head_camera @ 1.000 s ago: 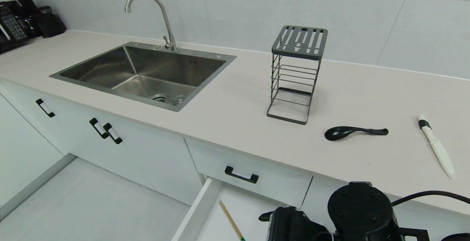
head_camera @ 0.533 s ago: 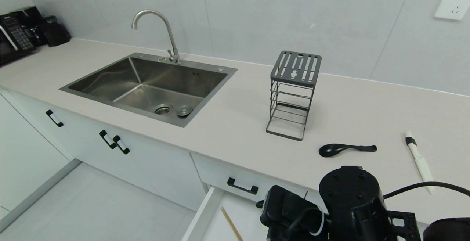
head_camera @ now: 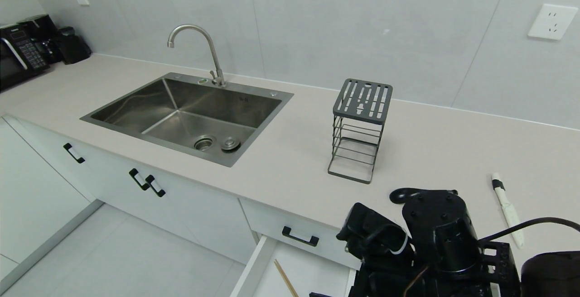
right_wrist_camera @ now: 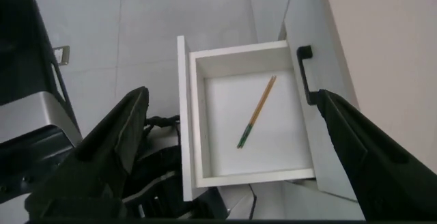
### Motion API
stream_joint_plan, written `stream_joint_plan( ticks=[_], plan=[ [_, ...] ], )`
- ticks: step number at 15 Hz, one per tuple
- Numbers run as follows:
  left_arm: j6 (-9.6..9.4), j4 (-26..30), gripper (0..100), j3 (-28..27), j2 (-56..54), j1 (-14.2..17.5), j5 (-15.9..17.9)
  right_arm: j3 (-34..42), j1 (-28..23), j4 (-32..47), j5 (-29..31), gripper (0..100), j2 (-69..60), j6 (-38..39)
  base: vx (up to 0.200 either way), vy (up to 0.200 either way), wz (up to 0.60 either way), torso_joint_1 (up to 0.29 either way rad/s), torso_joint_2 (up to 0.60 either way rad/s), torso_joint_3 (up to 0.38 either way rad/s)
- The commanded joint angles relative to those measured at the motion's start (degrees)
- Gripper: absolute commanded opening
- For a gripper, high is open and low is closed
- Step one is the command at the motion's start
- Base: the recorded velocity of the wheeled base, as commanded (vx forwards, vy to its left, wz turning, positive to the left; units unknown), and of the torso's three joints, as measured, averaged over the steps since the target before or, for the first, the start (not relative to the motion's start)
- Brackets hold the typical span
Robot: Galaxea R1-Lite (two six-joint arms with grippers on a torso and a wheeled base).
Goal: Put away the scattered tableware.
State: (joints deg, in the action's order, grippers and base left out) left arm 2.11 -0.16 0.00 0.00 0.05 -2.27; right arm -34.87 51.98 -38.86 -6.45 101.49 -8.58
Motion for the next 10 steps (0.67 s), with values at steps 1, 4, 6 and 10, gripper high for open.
stream_joint_plan(
  ticks=[1, 4, 6, 10],
  plan=[
    [0.0, 0.0, 100, 0.0, 0.0, 0.0, 0.0, 1.8, -1.8, -0.2, 0.6, 100, -1.0, 0.1, 0.0, 0.0, 0.0, 0.0, 0.0, 0.0],
    [0.09, 0.0, 100, 0.0, 0.0, 0.0, 0.0, 2.5, -4.3, -1.0, 2.5, 100, -2.7, 0.1, 0.0, 0.0, 0.0, 0.0, 0.0, 0.0],
    [0.0, 0.0, 100, 0.0, 0.0, 0.0, 0.0, 3.6, -6.5, -1.2, 4.1, 100, -4.5, 0.3, 0.0, 0.0, 0.0, 0.0, 0.0, 0.0],
    [0.0, 0.0, 100, 0.0, 0.0, 0.0, 0.0, 7.6, -11.7, -1.2, 4.1, 100, -8.8, 0.2, 0.0, 0.0, 0.0, 0.0, 0.0, 0.0]
  ],
)
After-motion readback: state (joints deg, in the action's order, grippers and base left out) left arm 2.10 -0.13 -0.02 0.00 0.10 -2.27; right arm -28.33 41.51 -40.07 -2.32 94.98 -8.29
